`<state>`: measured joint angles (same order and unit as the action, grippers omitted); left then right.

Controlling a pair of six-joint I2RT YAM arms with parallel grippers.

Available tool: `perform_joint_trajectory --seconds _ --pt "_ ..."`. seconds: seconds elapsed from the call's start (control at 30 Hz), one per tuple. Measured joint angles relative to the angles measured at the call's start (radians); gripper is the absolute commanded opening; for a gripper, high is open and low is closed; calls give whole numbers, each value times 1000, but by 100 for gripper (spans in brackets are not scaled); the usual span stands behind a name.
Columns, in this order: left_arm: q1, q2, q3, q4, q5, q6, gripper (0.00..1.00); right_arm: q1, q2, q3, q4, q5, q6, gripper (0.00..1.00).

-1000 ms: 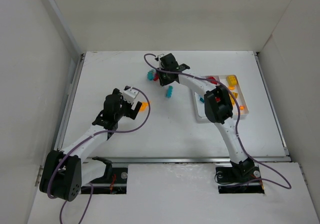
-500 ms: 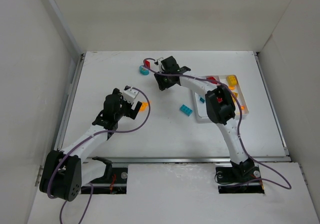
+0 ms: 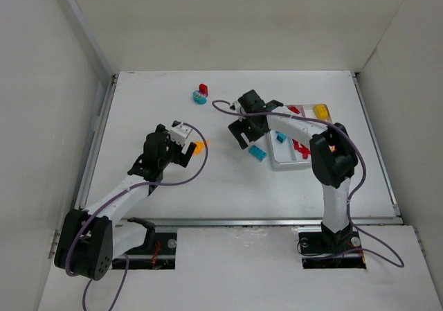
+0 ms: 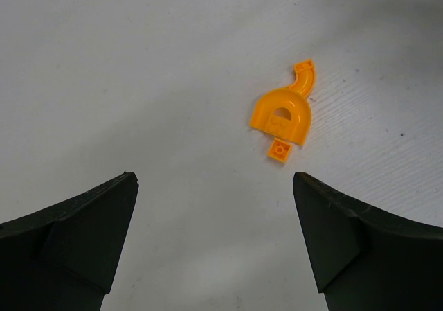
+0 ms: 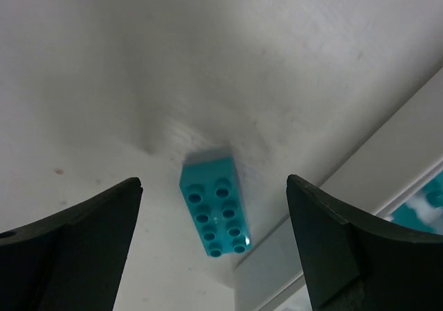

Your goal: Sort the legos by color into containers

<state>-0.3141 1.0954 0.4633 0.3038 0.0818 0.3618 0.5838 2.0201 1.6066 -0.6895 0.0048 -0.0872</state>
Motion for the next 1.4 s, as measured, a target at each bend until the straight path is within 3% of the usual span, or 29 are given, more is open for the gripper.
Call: perform_joint_trajectory --seconds 0.17,0.23,0.3,0.37,0.4,0.5,0.73,0.97,1.07,1.1,1.17,1.27,1.4 --pt "0 0 -1 0 1 0 94 2 2 -110 -69 16 2 91" --pt "0 0 -1 0 2 -1 94 7 2 -112 -69 28 3 85" --pt "0 0 -1 0 3 -1 94 8 2 -111 -67 39 5 66" --pt "0 0 -1 0 4 -1 94 11 2 -113 -67 46 7 40" --pt "0 0 -1 0 4 -1 94 13 2 -114 -65 51 10 19" --pt "0 0 -1 0 4 -1 94 14 -4 -121 -54 60 21 0" --pt "-6 0 -2 0 4 -1 94 -25 -98 -154 15 64 104 0" --pt "-7 0 -4 0 4 -1 94 -249 -212 -115 145 156 274 3" --pt "-7 -5 -5 0 4 -1 94 -286 -122 -27 149 217 296 20" --pt "-7 -6 -5 1 4 -1 94 -285 -87 -6 150 231 299 41" --pt "-7 -7 -5 6 4 0 94 -272 -18 10 145 248 303 67" --pt "-7 -7 -5 6 3 0 94 -261 23 10 128 257 308 79" --pt "-7 -6 -5 7 3 3 94 -254 28 34 101 270 300 86"
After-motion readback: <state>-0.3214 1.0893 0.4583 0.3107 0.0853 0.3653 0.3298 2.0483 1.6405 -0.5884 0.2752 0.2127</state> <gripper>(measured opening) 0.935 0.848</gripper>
